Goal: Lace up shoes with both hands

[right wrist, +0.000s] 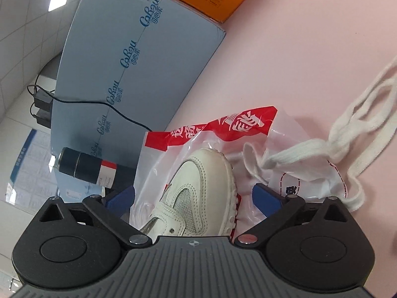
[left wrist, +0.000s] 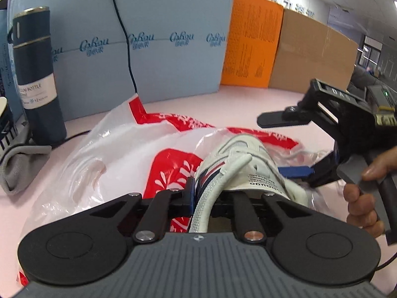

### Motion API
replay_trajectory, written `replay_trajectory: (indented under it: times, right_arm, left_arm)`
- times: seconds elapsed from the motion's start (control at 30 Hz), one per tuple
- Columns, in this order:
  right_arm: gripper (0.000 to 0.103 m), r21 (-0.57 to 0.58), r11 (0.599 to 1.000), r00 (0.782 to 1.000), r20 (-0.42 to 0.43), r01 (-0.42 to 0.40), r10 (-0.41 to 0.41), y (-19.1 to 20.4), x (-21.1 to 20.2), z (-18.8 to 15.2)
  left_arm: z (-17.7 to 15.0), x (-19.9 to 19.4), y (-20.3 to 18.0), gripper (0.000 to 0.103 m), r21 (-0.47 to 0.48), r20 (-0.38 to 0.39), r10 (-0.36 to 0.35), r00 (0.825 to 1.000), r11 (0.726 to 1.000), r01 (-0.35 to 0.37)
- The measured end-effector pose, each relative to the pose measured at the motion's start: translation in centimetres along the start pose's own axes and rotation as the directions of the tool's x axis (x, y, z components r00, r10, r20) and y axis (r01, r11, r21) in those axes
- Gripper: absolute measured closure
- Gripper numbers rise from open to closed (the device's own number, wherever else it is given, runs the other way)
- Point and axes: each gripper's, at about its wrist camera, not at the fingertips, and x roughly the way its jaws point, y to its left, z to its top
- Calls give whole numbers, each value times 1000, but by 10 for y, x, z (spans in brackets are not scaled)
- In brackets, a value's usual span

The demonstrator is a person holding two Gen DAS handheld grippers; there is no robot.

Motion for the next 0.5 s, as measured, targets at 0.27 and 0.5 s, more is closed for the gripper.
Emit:
replay_trajectory:
  times: [0.27,0.5]
  right_arm:
    - [1,-36,999,1000,-1,15,-15,2,0,0]
    - [1,-181,983,999,-39,-17,10,29,-25,13]
  left_arm:
    - [12,-17,14,93,-128,105,65,992,990,-52]
    - [2,-6,30,75,-54,-51,121,991,991,-124]
